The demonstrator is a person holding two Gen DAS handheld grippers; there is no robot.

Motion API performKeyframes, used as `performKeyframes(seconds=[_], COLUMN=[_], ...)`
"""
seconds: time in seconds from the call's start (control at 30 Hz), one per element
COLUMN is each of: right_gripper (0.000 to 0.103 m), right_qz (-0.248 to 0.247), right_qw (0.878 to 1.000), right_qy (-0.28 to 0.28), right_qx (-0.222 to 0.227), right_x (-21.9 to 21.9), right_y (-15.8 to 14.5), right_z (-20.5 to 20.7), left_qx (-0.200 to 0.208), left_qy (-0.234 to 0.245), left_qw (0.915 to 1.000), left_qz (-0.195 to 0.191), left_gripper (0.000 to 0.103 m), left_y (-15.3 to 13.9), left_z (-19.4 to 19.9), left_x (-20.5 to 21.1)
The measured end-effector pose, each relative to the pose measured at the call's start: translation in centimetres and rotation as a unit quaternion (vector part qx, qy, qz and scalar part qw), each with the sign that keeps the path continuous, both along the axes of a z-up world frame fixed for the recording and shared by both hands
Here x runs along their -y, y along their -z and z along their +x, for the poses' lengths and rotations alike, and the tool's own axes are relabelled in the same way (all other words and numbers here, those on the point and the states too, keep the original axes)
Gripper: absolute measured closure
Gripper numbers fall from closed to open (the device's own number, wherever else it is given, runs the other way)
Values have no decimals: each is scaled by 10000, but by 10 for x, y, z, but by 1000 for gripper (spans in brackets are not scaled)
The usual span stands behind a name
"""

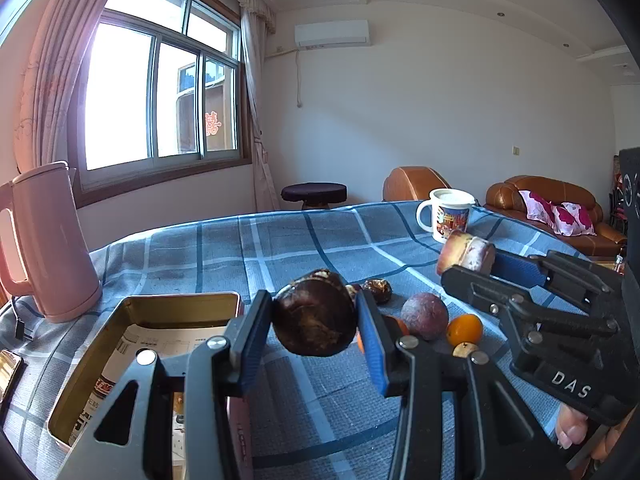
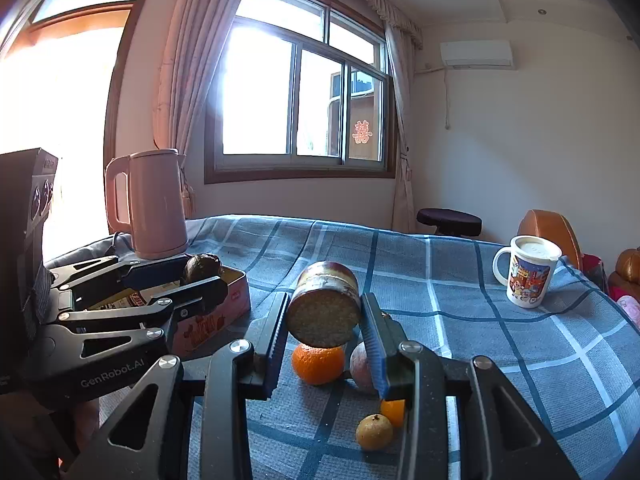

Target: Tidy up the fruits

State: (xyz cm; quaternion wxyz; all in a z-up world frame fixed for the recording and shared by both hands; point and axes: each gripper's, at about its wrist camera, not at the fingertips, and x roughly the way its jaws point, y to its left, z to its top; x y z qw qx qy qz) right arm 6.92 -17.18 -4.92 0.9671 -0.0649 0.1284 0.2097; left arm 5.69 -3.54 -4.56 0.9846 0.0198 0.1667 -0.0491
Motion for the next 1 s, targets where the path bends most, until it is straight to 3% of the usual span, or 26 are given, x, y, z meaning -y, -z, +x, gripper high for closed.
performKeyframes(seconds=[1.0], right_gripper=[66], right_qz=[197], right_qw=[9980], right_qy=[144], right_qx=[584], right_x=[7], right_y=[-7], right_z=[-12], left_qx=[432], left_qy=[-227], left_qw=[9986], left_qz=[221], left_gripper=[58], left_y=[-6], left_z=[-12], left_x=[1])
